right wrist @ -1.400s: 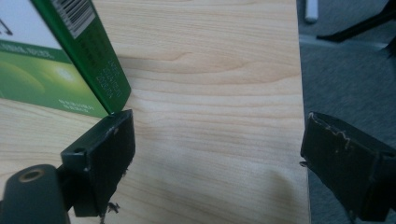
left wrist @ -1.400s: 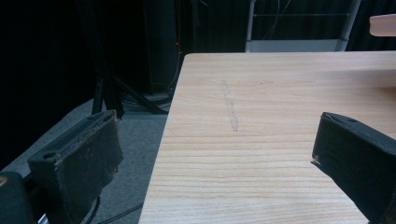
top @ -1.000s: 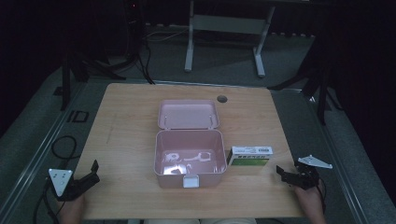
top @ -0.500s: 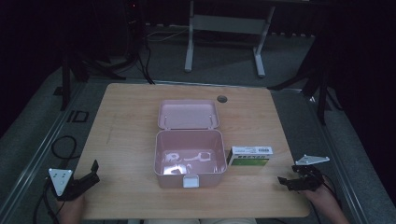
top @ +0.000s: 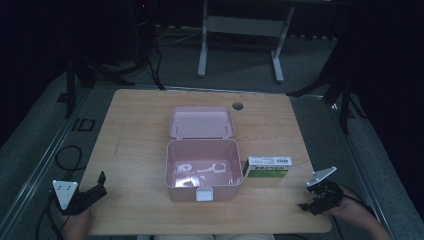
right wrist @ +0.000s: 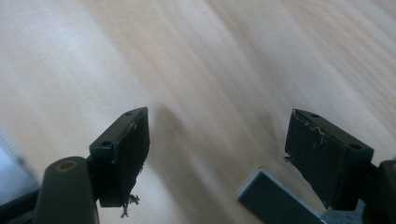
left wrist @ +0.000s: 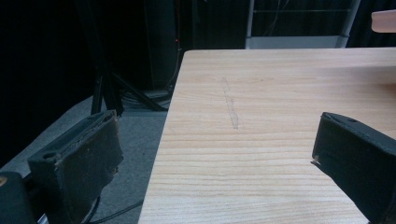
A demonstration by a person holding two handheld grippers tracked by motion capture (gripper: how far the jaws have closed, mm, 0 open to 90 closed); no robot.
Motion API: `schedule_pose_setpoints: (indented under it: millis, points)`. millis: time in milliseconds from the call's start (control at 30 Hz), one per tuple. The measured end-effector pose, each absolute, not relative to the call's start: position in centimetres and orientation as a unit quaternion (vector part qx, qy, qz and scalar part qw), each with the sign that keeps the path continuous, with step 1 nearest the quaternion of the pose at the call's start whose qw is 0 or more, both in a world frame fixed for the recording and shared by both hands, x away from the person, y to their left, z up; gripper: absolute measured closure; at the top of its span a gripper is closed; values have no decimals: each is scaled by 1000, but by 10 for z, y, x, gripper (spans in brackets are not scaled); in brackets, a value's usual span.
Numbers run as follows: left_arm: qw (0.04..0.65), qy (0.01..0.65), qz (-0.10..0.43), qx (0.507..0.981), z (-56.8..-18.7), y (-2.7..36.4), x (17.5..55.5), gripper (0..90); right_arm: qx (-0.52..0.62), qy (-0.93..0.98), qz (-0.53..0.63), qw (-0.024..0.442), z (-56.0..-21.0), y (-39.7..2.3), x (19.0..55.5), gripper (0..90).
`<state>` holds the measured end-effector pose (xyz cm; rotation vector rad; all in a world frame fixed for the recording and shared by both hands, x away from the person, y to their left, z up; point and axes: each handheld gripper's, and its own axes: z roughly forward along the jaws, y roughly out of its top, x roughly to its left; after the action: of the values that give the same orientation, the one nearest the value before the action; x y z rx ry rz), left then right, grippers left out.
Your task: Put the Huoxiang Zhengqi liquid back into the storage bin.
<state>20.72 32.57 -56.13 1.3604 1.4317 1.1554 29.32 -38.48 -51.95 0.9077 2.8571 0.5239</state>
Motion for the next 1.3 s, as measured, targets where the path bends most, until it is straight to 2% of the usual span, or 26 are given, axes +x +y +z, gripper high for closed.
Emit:
schedule_pose_setpoints:
  millis: [67, 433, 733, 1300]
  points:
    - [413, 570, 459, 542, -561, 326, 207, 16, 283, 945, 161, 28, -518, -382, 294, 220]
    - [414, 570, 459, 542, -561, 326, 207, 16, 221, 973, 67, -19, -516, -364, 295, 228]
    - [416, 570, 457, 542, -561, 327, 207, 16, 176, 984, -6, -18, -510, -340, 300, 228]
    - [417, 570, 456, 542, -561, 327, 207, 17, 75, 997, -4, -18, -494, -292, 294, 303]
